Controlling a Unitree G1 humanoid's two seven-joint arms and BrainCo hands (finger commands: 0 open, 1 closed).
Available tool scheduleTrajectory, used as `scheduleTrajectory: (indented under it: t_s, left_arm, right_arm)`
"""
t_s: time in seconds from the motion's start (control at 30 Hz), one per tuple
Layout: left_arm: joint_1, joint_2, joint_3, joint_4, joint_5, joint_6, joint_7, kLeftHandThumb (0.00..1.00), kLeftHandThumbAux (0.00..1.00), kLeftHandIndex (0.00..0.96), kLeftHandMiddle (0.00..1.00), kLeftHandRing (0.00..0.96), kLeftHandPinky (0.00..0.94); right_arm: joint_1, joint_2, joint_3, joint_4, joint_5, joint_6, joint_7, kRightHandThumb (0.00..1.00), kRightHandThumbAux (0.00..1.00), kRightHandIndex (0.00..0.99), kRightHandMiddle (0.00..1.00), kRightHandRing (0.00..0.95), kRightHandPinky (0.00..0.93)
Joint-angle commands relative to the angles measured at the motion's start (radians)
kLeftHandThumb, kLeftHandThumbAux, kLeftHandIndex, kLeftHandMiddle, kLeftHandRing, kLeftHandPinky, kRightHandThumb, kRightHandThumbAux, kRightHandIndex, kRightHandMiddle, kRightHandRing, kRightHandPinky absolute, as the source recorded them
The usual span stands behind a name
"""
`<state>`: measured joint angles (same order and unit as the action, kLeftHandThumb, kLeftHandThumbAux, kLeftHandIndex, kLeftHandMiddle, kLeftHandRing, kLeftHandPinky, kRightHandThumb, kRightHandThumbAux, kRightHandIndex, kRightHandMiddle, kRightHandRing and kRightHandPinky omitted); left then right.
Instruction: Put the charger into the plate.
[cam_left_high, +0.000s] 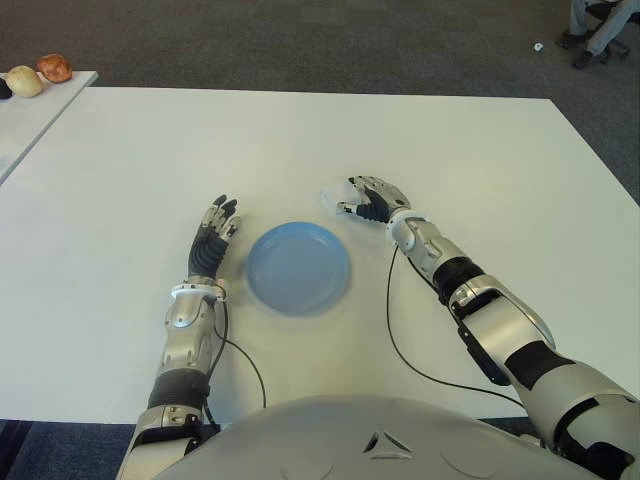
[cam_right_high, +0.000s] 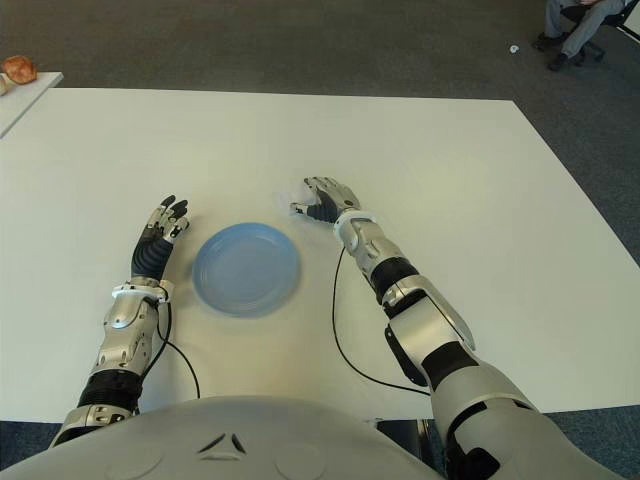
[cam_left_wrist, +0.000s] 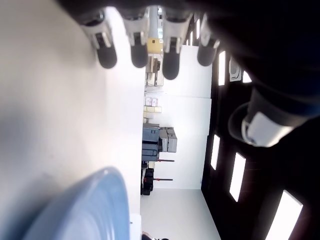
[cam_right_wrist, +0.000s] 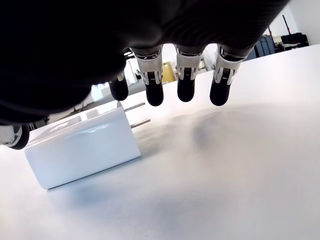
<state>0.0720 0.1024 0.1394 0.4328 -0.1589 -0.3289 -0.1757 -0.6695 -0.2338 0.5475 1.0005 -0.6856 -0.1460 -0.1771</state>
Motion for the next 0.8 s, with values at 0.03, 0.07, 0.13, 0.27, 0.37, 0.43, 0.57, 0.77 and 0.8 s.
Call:
scheduleTrajectory:
  t_s: [0.03, 0.07, 0.13, 0.27, 0.37, 0.43, 0.57, 0.77, 0.8]
  left_arm:
    - [0.058, -0.006, -0.010, 0.057, 0.005, 0.085, -0.012, 0.000, 0.536, 0.009, 0.132, 0.081, 0.000]
    - [0.059, -0.006, -0.010, 0.057, 0.003, 0.084, -0.014, 0.000, 0.535, 0.009, 0.132, 0.081, 0.000]
    - [0.059, -0.006, -0.009, 0.057, 0.001, 0.082, -0.016, 0.000, 0.535, 0.009, 0.130, 0.080, 0.000]
    - [0.058, -0.008, -0.005, 0.058, -0.002, 0.083, -0.017, 0.000, 0.534, 0.010, 0.130, 0.081, 0.000]
    - [0.060, -0.010, -0.004, 0.056, -0.004, 0.085, -0.016, 0.000, 0.534, 0.010, 0.130, 0.082, 0.000]
    - [0.062, -0.010, -0.004, 0.053, -0.004, 0.086, -0.016, 0.000, 0.533, 0.010, 0.130, 0.082, 0.000]
    - [0.063, -0.008, -0.007, 0.052, -0.003, 0.083, -0.016, 0.000, 0.532, 0.010, 0.130, 0.082, 0.000]
    - [0.067, -0.009, -0.009, 0.049, -0.003, 0.078, -0.020, 0.000, 0.532, 0.004, 0.132, 0.084, 0.000]
    - [0.068, -0.009, -0.009, 0.048, -0.003, 0.078, -0.020, 0.000, 0.531, 0.003, 0.132, 0.084, 0.000]
  right_arm:
    - [0.025, 0.010, 0.012, 0.002, -0.010, 0.015, 0.008, 0.279, 0.215, 0.000, 0.000, 0.000, 0.000]
    - [0.024, 0.012, 0.012, 0.003, -0.010, 0.015, 0.007, 0.279, 0.216, 0.000, 0.000, 0.000, 0.000]
    - [0.023, 0.015, 0.013, 0.004, -0.010, 0.015, 0.006, 0.279, 0.216, 0.000, 0.000, 0.000, 0.000]
    - [0.020, 0.018, 0.018, 0.008, -0.014, 0.013, 0.001, 0.278, 0.217, 0.000, 0.000, 0.000, 0.000]
    - [0.019, 0.019, 0.023, 0.010, -0.017, 0.008, -0.004, 0.273, 0.218, 0.000, 0.000, 0.000, 0.000]
    - [0.018, 0.020, 0.027, 0.012, -0.019, 0.001, -0.011, 0.263, 0.218, 0.000, 0.000, 0.000, 0.000]
    - [0.009, 0.028, 0.038, 0.028, -0.024, -0.015, -0.028, 0.249, 0.218, 0.000, 0.000, 0.000, 0.000]
    - [-0.011, 0.035, 0.056, 0.060, -0.042, -0.055, -0.059, 0.232, 0.217, 0.000, 0.000, 0.000, 0.000]
    - [-0.013, 0.036, 0.058, 0.064, -0.043, -0.059, -0.062, 0.232, 0.216, 0.000, 0.000, 0.000, 0.000]
